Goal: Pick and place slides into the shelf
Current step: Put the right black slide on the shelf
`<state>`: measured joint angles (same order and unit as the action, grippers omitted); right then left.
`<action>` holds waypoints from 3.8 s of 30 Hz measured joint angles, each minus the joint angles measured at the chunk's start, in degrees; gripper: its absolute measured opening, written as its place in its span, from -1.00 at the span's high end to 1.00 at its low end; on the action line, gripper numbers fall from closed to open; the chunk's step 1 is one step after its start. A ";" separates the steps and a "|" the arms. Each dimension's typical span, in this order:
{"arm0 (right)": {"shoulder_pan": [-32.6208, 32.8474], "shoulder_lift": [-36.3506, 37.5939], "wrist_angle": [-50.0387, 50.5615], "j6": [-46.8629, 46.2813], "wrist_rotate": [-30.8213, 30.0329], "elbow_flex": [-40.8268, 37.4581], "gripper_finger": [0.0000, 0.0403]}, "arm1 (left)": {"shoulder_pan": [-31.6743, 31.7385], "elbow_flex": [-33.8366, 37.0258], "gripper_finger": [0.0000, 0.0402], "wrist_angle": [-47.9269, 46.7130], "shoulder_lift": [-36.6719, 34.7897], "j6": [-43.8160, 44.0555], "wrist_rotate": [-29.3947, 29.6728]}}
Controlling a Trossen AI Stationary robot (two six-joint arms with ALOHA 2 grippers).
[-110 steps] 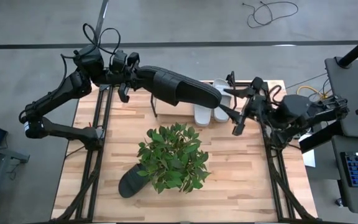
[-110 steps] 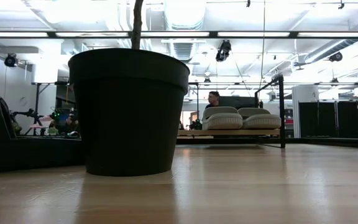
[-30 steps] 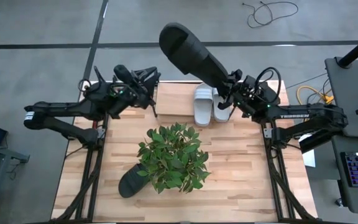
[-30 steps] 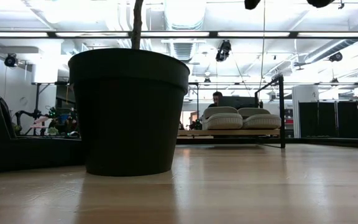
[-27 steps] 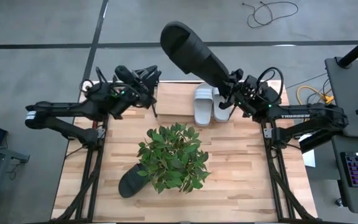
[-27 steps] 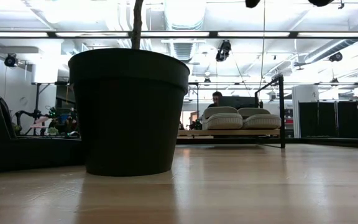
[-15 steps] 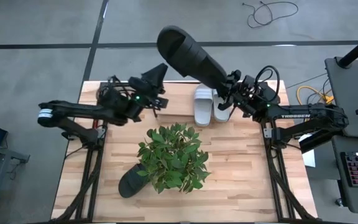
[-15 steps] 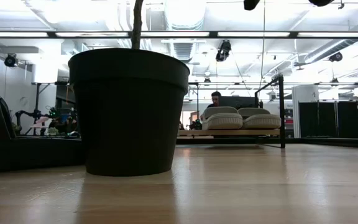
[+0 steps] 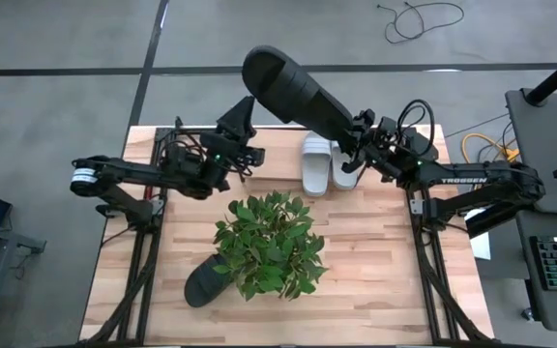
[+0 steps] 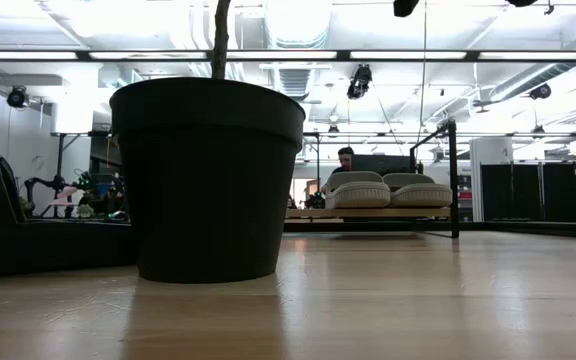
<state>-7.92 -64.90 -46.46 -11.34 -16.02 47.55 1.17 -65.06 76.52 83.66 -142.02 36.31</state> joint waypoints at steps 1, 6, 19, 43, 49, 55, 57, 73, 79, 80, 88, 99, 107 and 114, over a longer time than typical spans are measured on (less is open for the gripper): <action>0.00 0.00 0.00 -0.04 0.27 0.00 0.73 | 0.10 0.00 0.38 -0.38 -0.26 0.02 0.01; -0.02 0.04 0.31 -0.86 0.81 0.00 0.73 | 0.29 0.02 0.38 -1.96 -0.99 -0.64 0.35; 0.00 1.38 0.53 -2.60 3.04 0.00 0.73 | 1.88 0.13 0.38 -4.65 -0.09 -1.29 0.83; 0.41 1.31 9.26 -9.09 3.74 0.17 0.73 | 2.74 0.37 0.38 -3.35 0.23 -1.27 0.30; 1.43 1.27 10.47 -9.44 3.89 0.15 0.73 | 3.51 0.39 0.38 -2.37 0.30 -3.76 0.46; 1.64 1.20 13.22 -9.70 4.90 0.10 0.73 | 3.72 0.39 0.38 -2.18 0.30 -4.44 0.66; 1.67 1.12 14.05 -10.12 6.25 -0.02 0.73 | 3.91 0.39 0.38 -2.02 0.29 -4.14 0.72; 1.98 1.60 14.11 -6.06 6.82 2.55 0.58 | 4.49 -0.20 0.84 -4.60 -0.19 10.88 5.95; 2.18 2.60 14.09 -3.19 10.76 4.55 0.16 | 5.42 -0.20 0.84 -6.09 -1.61 14.38 7.36; 2.16 2.86 14.05 -3.16 11.11 4.61 0.13 | 5.63 -0.18 0.84 -6.15 -2.01 14.40 8.00; 3.31 7.22 19.26 1.56 12.50 4.61 0.05 | 7.92 0.79 0.84 -10.05 -6.92 17.28 13.75; 6.48 12.45 26.45 6.15 11.96 4.61 0.06 | 10.38 1.38 0.85 -61.22 -19.89 56.54 9.95; 6.95 12.39 27.17 8.62 12.05 4.61 0.12 | 14.58 1.31 0.85 -78.79 -24.96 73.72 -9.92; 6.95 12.36 27.03 18.12 19.13 4.61 0.12 | 19.50 1.29 0.85 -84.78 -23.68 76.47 -15.32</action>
<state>-0.97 -52.54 -19.43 6.78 3.12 52.16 20.67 -63.77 -8.26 59.98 -65.55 20.99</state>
